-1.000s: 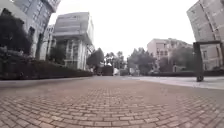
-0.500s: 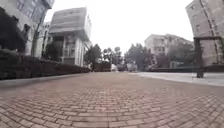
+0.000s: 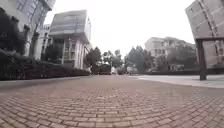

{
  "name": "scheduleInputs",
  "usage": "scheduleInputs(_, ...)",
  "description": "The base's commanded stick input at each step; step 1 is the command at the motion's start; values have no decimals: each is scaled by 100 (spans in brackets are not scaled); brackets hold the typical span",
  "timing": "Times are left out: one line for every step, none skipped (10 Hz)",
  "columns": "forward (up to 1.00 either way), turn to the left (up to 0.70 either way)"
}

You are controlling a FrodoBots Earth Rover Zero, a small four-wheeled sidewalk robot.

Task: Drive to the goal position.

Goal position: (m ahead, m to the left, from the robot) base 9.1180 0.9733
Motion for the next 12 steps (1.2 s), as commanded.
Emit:
scheduleInputs(70, 0)
scheduleInputs(70, 0)
scheduleInputs(70, 0)
scheduleInputs(70, 0)
scheduleInputs(70, 0)
scheduleInputs(70, 7)
scheduleInputs(70, 14)
scheduleInputs(70, 14)
scheduleInputs(70, 14)
scheduleInputs(70, 14)
scheduleInputs(70, 14)
scheduleInputs(70, 14)
